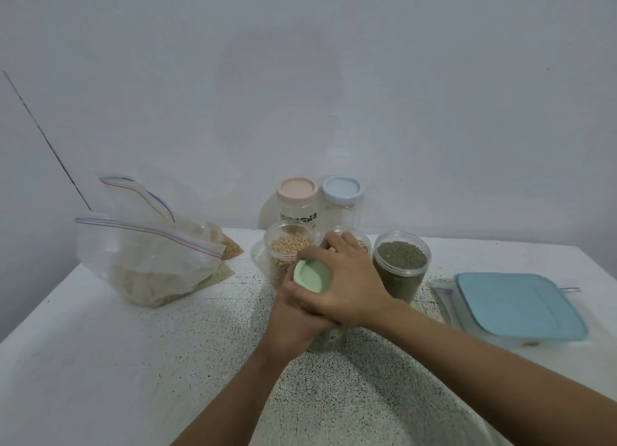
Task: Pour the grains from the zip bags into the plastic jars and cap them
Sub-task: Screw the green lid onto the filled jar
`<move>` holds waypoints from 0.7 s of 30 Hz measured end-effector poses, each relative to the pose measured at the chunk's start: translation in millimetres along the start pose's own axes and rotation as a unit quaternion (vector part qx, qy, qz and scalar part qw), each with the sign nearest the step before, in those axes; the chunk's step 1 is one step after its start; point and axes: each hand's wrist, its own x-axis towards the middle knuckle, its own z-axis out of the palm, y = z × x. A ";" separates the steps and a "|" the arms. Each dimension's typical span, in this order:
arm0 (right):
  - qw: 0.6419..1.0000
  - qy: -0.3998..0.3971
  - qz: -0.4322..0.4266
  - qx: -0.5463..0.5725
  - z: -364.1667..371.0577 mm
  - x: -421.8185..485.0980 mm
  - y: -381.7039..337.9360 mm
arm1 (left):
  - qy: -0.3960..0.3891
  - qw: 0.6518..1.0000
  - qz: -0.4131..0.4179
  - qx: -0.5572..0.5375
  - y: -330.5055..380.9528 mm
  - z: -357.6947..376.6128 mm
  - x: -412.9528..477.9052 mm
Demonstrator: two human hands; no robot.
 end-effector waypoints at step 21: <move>0.768 0.072 0.301 0.561 -24.4 -39.7 18.8 | -0.130 0.965 -0.206 -0.098 48.6 6.6 -9.5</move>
